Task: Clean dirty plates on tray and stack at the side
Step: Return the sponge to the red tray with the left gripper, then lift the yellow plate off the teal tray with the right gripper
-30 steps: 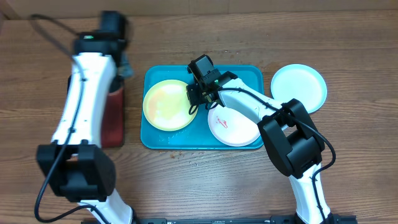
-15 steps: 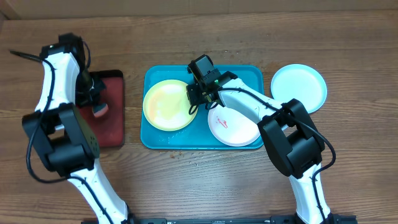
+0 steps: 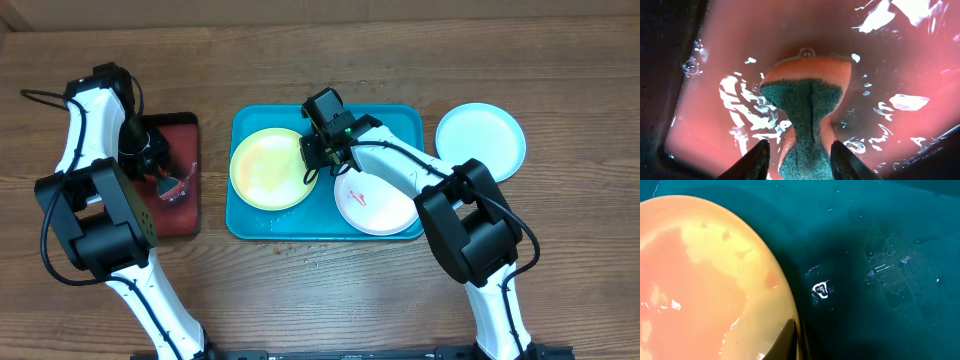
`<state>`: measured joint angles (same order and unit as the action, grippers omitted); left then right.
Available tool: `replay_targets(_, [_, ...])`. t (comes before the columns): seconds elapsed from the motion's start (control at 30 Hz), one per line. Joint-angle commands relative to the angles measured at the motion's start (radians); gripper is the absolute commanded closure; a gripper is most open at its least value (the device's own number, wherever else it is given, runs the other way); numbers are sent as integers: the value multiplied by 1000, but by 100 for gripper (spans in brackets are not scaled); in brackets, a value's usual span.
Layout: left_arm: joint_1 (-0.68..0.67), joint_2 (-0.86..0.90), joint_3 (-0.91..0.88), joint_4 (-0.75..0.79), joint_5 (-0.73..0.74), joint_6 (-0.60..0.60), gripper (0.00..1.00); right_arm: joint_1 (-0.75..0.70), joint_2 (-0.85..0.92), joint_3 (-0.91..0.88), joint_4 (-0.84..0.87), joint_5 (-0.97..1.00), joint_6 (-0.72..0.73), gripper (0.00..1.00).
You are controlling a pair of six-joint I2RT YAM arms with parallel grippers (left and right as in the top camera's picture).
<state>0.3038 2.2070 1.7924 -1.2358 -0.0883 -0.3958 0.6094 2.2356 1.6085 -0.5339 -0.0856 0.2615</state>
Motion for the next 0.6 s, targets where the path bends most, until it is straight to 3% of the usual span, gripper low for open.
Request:
replay_targets(0.0, [5, -4, 31, -21, 11, 8, 57, -5, 37, -37, -30, 66, 1, 96])
replay_targets(0.2, [11, -5, 206, -132, 11, 7, 52, -5, 28, -9, -46, 67, -3, 96])
replay_targets(0.27, [12, -5, 267, -158, 11, 7, 45, -5, 8, 13, -65, 67, -24, 96])
replay_targets(0.3, [12, -5, 290, -164, 11, 7, 36, -5, -4, 23, -75, 68, -42, 96])
replay_targets(0.33, [12, -5, 307, -168, 11, 7, 0, -5, -19, 34, -84, 74, -63, 96])
replay_targets(0.57, [10, -4, 319, -166, 11, 7, 0, 19, -150, 111, -193, 348, -134, 96])
